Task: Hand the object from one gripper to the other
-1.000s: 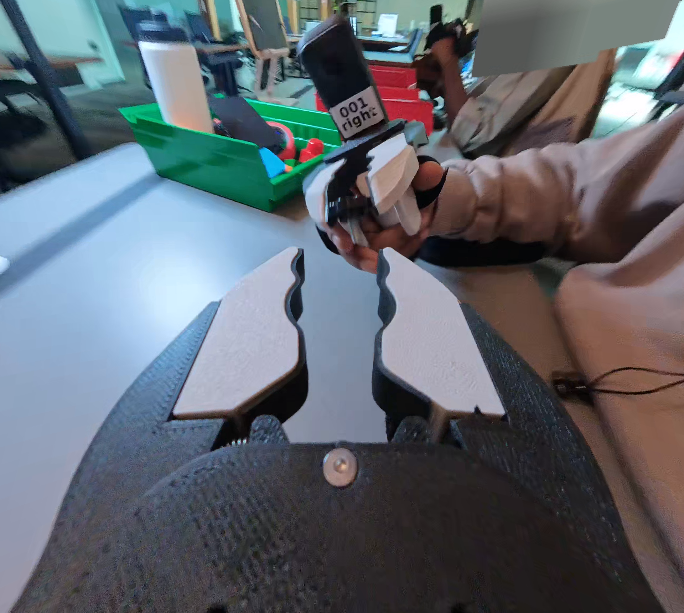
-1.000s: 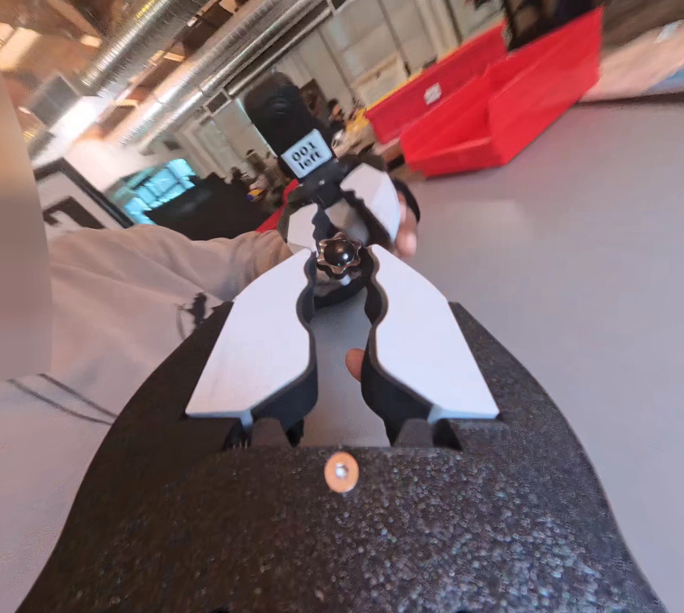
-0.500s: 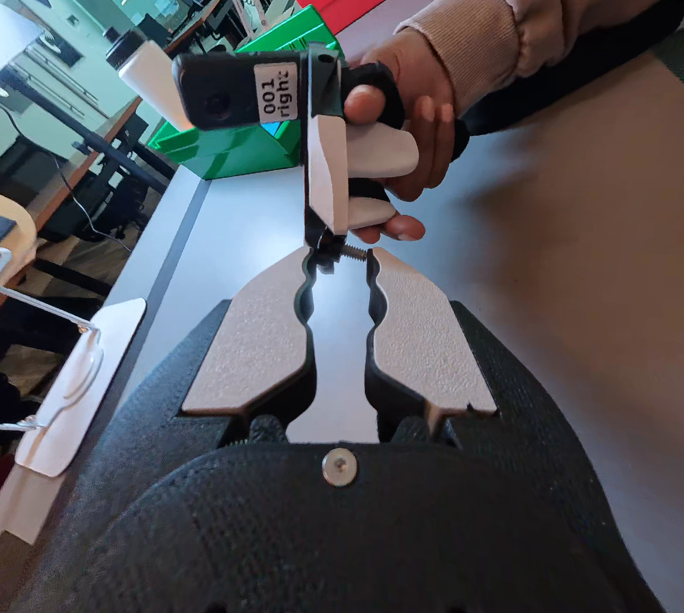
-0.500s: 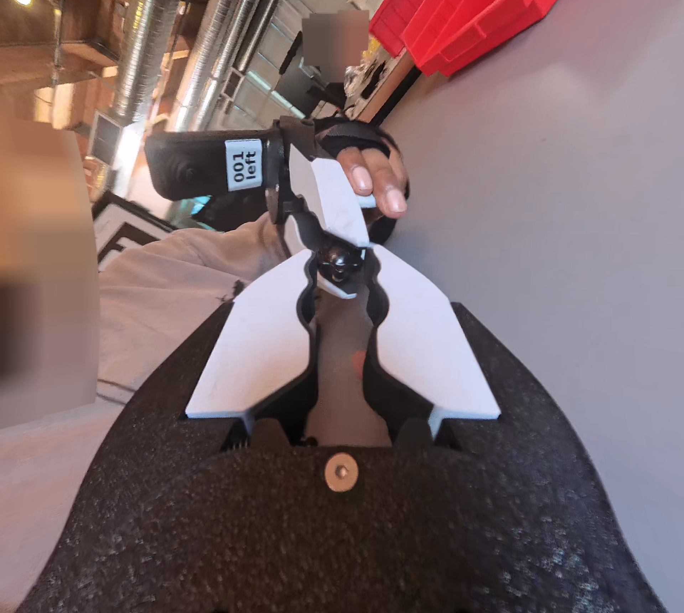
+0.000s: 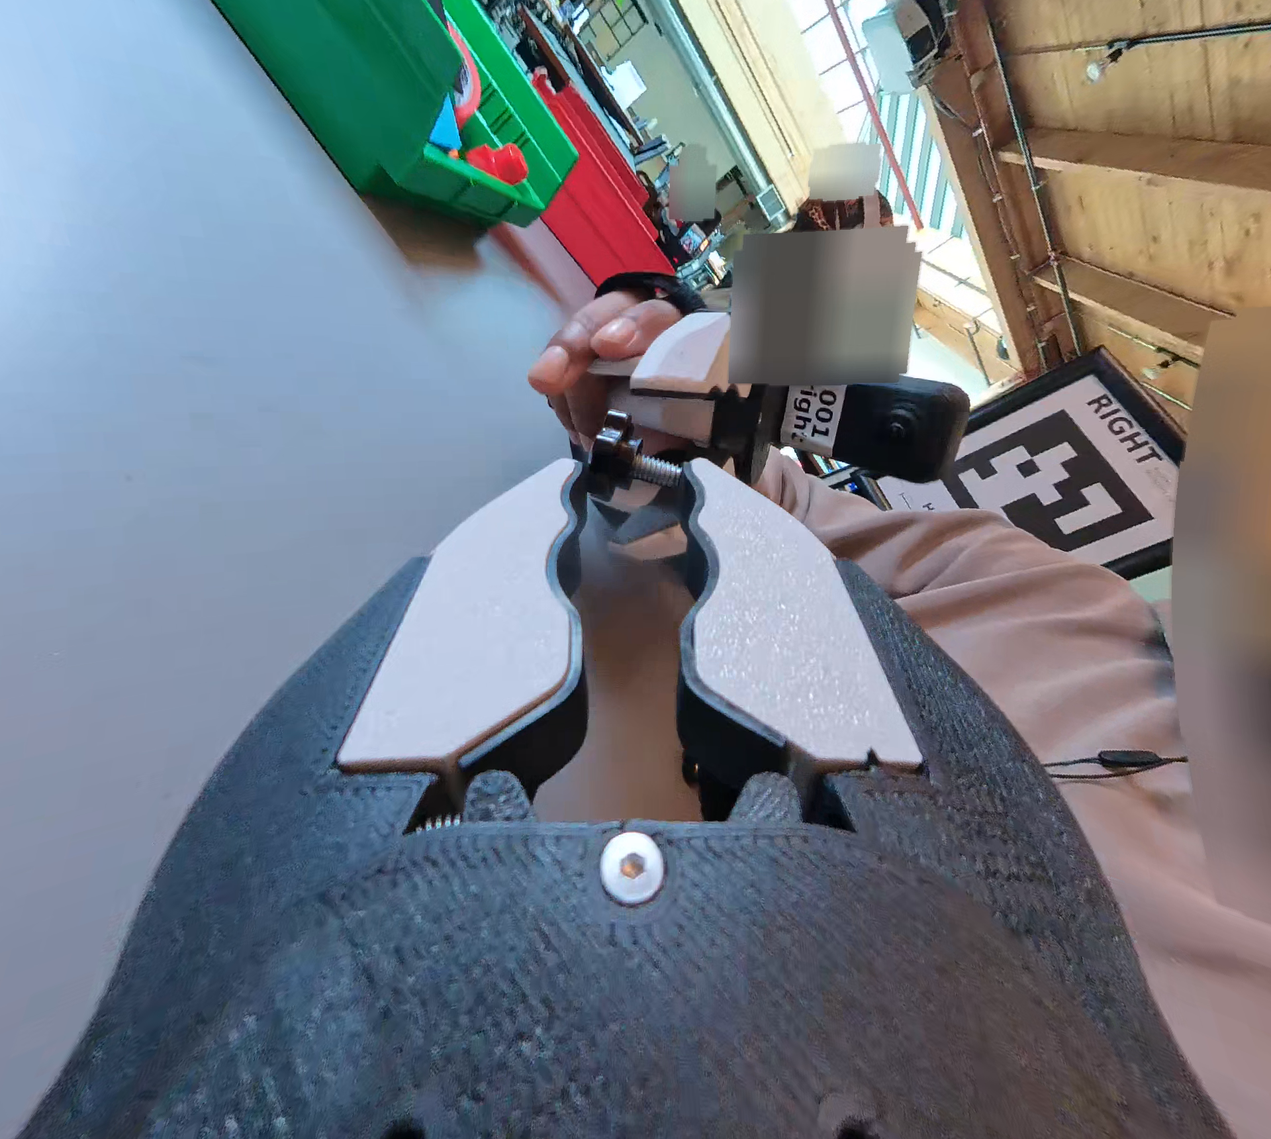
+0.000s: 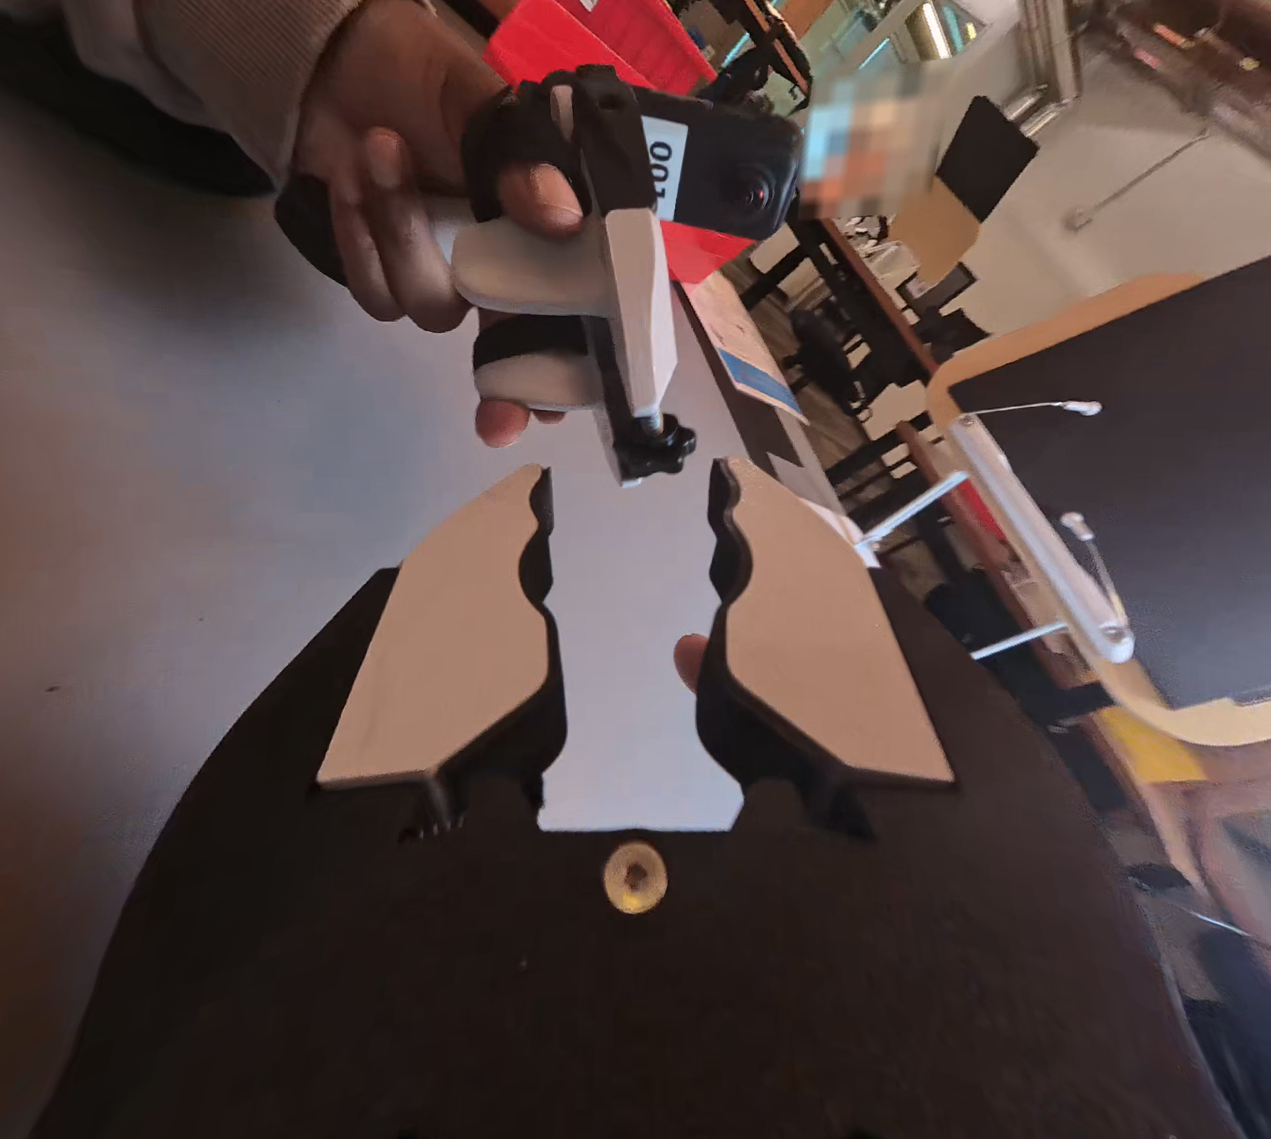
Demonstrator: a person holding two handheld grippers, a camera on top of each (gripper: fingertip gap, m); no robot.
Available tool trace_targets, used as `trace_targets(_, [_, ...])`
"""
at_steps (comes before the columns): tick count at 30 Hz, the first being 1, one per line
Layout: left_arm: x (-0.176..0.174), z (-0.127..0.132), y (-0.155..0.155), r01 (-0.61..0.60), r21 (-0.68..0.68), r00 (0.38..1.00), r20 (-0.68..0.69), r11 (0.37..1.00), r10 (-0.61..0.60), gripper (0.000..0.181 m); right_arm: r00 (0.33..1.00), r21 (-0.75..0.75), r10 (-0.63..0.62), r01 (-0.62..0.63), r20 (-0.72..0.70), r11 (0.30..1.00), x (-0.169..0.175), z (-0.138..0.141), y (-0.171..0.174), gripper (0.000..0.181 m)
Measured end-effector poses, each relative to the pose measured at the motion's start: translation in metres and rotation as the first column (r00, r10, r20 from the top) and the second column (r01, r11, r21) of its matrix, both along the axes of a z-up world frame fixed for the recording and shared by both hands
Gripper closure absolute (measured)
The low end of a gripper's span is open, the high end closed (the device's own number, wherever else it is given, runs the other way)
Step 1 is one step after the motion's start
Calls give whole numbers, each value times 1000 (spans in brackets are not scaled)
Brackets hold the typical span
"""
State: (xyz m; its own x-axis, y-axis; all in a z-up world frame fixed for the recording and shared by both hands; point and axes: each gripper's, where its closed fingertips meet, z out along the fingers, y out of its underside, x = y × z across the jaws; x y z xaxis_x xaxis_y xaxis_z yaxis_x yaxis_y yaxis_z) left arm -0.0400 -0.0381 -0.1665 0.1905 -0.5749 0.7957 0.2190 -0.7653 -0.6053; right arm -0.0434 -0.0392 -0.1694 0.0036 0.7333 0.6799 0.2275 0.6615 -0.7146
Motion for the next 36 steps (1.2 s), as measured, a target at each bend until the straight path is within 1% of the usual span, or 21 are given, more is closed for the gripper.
trace_targets(2, [6,-2,-5,35,-22,999,9,999,-35,156,1000,44,-9,9,-1,999,-1,0,-2,143])
trace_targets(5, [12,-4,-9,54,-35,998,19,998,-54,156,1000,45,-6,6,-16,999,-1,1,-2,158])
trace_targets(6, [13,-4,-9,54,-36,998,17,998,-53,156,1000,32,-4,4,-13,999,-1,0,-2,158])
trace_targets(9, [11,0,-8,54,-9,998,40,999,-53,157,999,-103,11,-15,-37,995,0,4,-1,160])
trace_targets(11, [5,10,-5,17,90,999,28,996,-19,153,996,-291,48,-67,-72,954,2,11,-2,163])
trace_targets(13, [-3,18,-1,-27,230,998,-45,973,38,147,992,-470,79,-118,-102,875,4,17,-1,165])
trace_targets(15, [-8,23,-1,-34,318,993,-95,948,68,147,983,-575,84,-165,-165,801,7,26,4,165])
trace_targets(16, [-9,26,-3,-24,350,993,-103,936,64,146,977,-638,99,-199,-189,744,9,29,4,165])
trace_targets(18, [-11,26,-3,-19,442,983,-156,897,97,144,963,-757,130,-266,-236,597,10,35,3,165])
trace_targets(20, [-11,21,-2,8,564,951,-260,826,168,144,948,-848,187,-314,-257,427,11,36,-3,165])
trace_targets(22, [-6,16,-4,66,678,902,-354,732,247,142,938,-912,225,-319,-264,259,10,34,-8,165])
trace_targets(23, [-3,15,-6,93,722,880,-381,685,282,142,937,-936,239,-300,-253,183,9,30,-9,165])
trace_targets(24, [-1,14,-7,117,749,864,-401,652,306,144,939,-953,247,-275,-239,126,7,26,-10,165])
trace_targets(25, [2,13,-9,139,760,853,-417,634,313,146,939,-962,253,-261,-234,81,6,22,-11,165])
trace_targets(27, [5,10,-13,162,763,848,-432,626,307,152,930,-970,284,-243,-235,-5,4,18,-17,165])
trace_targets(28, [6,9,-14,172,760,849,-437,627,298,161,932,-973,282,-227,-227,-32,3,16,-17,166])
trace_targets(30, [5,6,-13,180,740,842,-457,648,287,165,937,-975,268,-217,-222,-49,2,14,-14,165])
trace_targets(32, [4,5,-12,176,713,841,-467,678,274,165,940,-976,264,-216,-214,-23,2,13,-13,166])
trace_targets(33, [3,5,-10,166,701,841,-467,693,272,165,946,-976,251,-219,-207,19,2,13,-11,166])
trace_targets(34, [2,4,-9,152,686,843,-466,712,269,166,952,-971,234,-224,-199,87,2,14,-8,165])
trace_targets(36, [-2,4,-5,121,647,853,-456,753,254,166,967,-939,182,-224,-180,259,3,17,0,155])
